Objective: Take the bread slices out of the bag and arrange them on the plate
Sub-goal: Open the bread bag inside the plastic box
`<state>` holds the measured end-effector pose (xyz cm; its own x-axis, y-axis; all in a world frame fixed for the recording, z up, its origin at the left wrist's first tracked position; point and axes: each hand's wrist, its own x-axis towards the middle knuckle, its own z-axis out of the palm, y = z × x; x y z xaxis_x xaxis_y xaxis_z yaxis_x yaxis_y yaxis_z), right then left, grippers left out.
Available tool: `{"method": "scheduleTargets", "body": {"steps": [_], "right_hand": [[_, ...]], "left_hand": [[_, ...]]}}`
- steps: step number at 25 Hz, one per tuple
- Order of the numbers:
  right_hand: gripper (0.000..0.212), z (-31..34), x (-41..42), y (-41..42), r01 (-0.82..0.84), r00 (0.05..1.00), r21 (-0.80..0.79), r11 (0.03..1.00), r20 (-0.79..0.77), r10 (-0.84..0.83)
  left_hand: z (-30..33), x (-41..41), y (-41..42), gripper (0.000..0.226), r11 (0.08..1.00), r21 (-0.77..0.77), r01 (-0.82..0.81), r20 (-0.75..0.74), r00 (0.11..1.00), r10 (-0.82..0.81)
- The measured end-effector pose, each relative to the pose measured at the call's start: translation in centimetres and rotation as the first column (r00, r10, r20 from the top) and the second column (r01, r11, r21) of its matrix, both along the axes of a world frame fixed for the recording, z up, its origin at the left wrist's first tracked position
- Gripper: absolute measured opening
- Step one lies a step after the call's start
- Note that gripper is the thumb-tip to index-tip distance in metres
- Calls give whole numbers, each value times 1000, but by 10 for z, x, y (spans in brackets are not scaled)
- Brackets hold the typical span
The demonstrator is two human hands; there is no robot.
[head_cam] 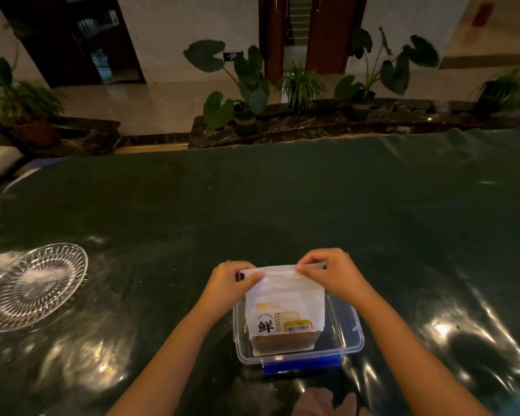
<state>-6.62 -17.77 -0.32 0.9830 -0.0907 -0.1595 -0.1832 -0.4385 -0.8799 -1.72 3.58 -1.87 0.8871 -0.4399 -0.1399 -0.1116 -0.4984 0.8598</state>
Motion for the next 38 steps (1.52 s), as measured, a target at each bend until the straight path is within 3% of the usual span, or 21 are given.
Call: {"method": "scheduleTargets", "body": {"steps": [2,3,5,7,12,15,23,24,26,28,29,32,35,36,38], "right_hand": [[14,2,3,3,10,1000,-45,999,-11,-10],[15,2,3,3,13,1000,-46,999,-19,-14],[13,2,2,2,15,999,-27,1000,-31,-16],[14,2,2,3,1,999,-10,1000,-39,-2],[17,5,7,3,-14,999,-39,999,-35,12],[18,9,17,-3,21,1000,-17,1000,-9,-21],[3,14,40,-18,210,978,-83,974,16,-209],[12,17,37,-17,168,986,-140,976,20,-167],[30,22,22,-13,69,982,-320,945,189,-7],[25,28,1,-4,-45,885,-438,898,399,239],[19,30,-9,1,-143,853,-485,863,382,356],[18,34,-16,8,-402,842,-629,665,32,539],[27,36,-9,3,-407,846,-749,522,-94,525],[33,36,-8,1,-394,844,-786,476,-105,526],[50,34,-9,-5,-405,839,-823,398,-160,521]], "left_hand": [[-1,-6,2,56,987,98,-125,270,958,94],[-2,-9,5,69,977,163,-138,473,880,45],[-5,-16,6,67,945,319,-72,739,643,-200],[-5,-22,1,47,919,393,-27,777,545,-316],[6,-28,-3,20,915,400,56,756,545,-364],[12,-38,5,22,907,397,144,746,525,-409],[21,-78,25,37,869,461,180,698,531,-480],[22,-79,24,37,867,465,179,685,547,-481],[24,-78,22,31,860,475,185,669,560,-489],[24,-77,20,27,860,473,193,665,562,-492],[24,-77,19,27,863,464,198,665,566,-487],[25,-75,16,26,857,475,197,648,581,-493],[27,-73,16,18,861,481,166,639,605,-474],[30,-73,15,14,890,432,145,635,652,-414],[37,-72,10,17,978,210,0,595,794,-128]]}}
